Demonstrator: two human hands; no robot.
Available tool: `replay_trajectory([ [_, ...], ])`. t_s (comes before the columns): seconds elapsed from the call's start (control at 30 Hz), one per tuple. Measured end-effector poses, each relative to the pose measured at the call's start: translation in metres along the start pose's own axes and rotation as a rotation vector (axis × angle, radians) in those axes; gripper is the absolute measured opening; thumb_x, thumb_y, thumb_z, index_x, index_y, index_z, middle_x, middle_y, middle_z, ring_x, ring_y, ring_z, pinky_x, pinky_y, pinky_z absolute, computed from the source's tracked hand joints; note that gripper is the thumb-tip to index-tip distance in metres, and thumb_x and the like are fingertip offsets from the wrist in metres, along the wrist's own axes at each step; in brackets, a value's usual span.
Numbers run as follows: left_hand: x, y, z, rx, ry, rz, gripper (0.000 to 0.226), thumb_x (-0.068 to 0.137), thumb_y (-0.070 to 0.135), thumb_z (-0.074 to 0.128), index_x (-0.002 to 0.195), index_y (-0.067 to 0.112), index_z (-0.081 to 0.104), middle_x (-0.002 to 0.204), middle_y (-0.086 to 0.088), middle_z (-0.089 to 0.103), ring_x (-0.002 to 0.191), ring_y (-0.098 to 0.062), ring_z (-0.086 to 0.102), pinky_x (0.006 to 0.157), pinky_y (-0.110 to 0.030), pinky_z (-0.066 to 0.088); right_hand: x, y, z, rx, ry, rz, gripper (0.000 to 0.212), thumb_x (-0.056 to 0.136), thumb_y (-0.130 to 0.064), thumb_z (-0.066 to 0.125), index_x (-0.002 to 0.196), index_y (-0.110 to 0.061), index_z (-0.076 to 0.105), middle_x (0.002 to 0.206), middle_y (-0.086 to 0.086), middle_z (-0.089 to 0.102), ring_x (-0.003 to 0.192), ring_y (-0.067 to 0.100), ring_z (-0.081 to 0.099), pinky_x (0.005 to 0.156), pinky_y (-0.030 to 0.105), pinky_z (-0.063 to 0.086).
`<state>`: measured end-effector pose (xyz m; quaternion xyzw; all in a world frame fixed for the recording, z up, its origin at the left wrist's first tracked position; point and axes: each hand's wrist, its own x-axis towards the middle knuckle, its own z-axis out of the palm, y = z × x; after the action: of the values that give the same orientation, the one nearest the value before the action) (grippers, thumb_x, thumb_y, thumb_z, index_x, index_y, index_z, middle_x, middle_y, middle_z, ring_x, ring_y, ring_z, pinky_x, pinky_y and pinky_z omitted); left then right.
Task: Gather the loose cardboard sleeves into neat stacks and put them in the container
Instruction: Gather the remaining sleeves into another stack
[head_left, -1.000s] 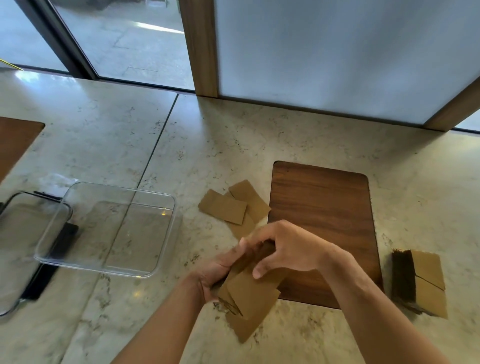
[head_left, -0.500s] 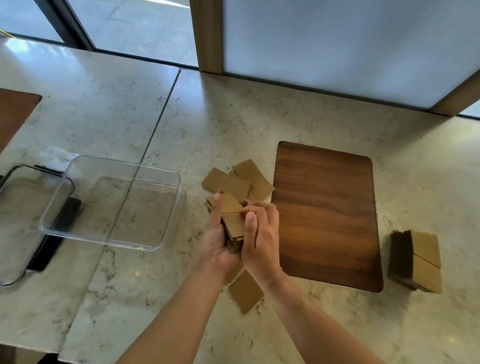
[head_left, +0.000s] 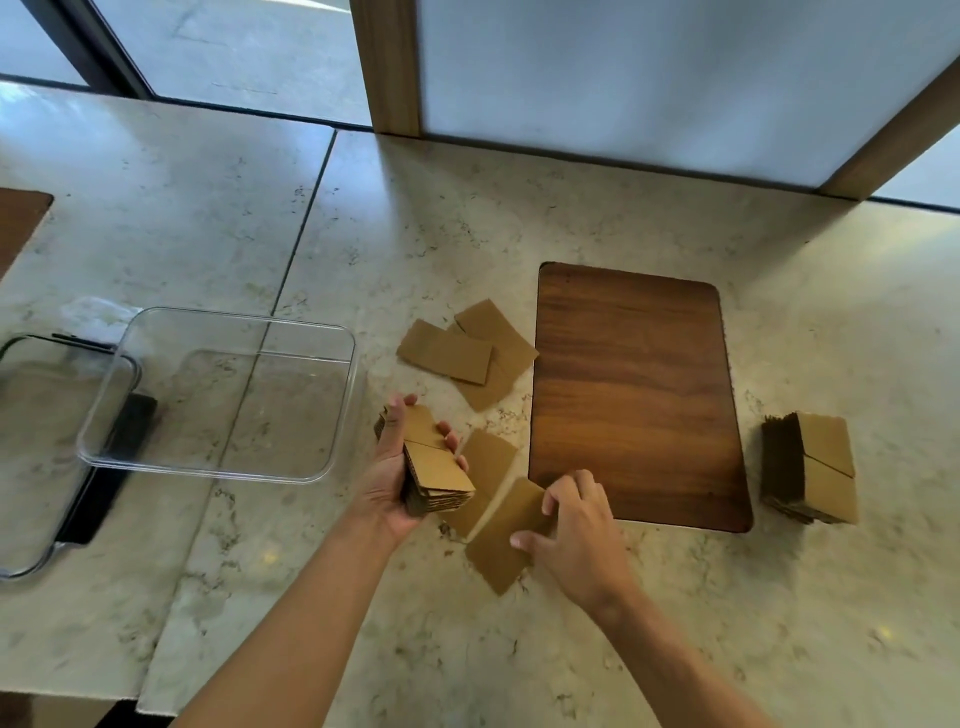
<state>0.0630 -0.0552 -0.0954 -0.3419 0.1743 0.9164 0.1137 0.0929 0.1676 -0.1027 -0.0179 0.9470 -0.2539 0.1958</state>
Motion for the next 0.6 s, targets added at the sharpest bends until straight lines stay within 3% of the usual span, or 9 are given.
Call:
replay_trajectory([
  [0.07,-0.002,0.003,-0.004,0.050,0.014,-0.011,0.037,0.078,0.049,0.076,0.108,0.029,0.068,0.090,-0.009,0.067,0.076,-0.023,0.065,0.064,-0.040,0.061,0.005,-0.001,-0.008,0.062,-0.008,0.003,0.053,0.075,-0.040,0.090,0.110,-0.027,0.052,0.112,-0.008,0.049,0.108,0.018,0.051,0.087,0.029,0.042],
  [0.17,-0.006,0.005,-0.005,0.130,0.024,-0.034,0.041,0.078,0.047,0.080,0.110,0.027,0.065,0.088,-0.008,0.068,0.072,-0.023,0.067,0.063,-0.040,0.061,0.002,-0.003,-0.012,-0.073,-0.112,-0.019,0.098,0.070,-0.063,0.084,0.149,-0.029,0.038,0.133,-0.002,0.042,0.126,0.019,0.042,0.105,0.034,0.041],
  [0.23,-0.006,0.004,-0.004,0.200,0.032,-0.029,0.046,0.074,0.047,0.083,0.109,0.024,0.063,0.085,-0.008,0.068,0.072,-0.024,0.067,0.063,-0.041,0.061,-0.004,-0.005,-0.008,-0.210,-0.153,-0.060,0.115,0.065,-0.074,0.080,0.158,-0.030,0.027,0.140,0.000,0.033,0.130,0.021,0.034,0.111,0.037,0.036],
  [0.37,-0.008,0.002,0.000,0.254,0.048,-0.010,0.046,0.073,0.045,0.083,0.107,0.022,0.061,0.083,-0.009,0.067,0.072,-0.025,0.066,0.061,-0.040,0.061,-0.009,-0.005,0.000,-0.212,-0.130,-0.031,0.118,0.062,-0.067,0.086,0.157,-0.028,0.028,0.139,0.002,0.034,0.127,0.023,0.033,0.112,0.038,0.035],
  [0.43,-0.010,0.002,0.000,0.272,0.060,-0.008,0.046,0.074,0.044,0.083,0.106,0.021,0.061,0.082,-0.009,0.067,0.072,-0.025,0.066,0.061,-0.040,0.061,-0.008,-0.004,-0.003,-0.156,-0.148,0.017,0.104,0.065,-0.058,0.090,0.151,-0.028,0.039,0.130,0.001,0.040,0.122,0.022,0.036,0.107,0.035,0.039],
  [0.53,-0.013,0.003,0.000,0.306,0.091,-0.013,0.048,0.072,0.044,0.084,0.106,0.018,0.061,0.081,-0.010,0.069,0.070,-0.026,0.067,0.062,-0.042,0.061,-0.001,0.003,-0.020,0.048,-0.187,0.084,0.042,0.080,-0.041,0.086,0.111,-0.027,0.062,0.106,-0.006,0.052,0.103,0.018,0.051,0.079,0.021,0.043],
  [0.6,-0.014,0.003,0.001,0.315,0.096,-0.017,0.048,0.073,0.043,0.083,0.106,0.017,0.060,0.080,-0.010,0.069,0.070,-0.026,0.067,0.062,-0.042,0.061,0.005,0.012,-0.033,0.256,-0.176,0.124,0.018,0.090,-0.034,0.079,0.093,-0.021,0.067,0.095,-0.003,0.064,0.087,0.017,0.061,0.067,0.021,0.047],
])
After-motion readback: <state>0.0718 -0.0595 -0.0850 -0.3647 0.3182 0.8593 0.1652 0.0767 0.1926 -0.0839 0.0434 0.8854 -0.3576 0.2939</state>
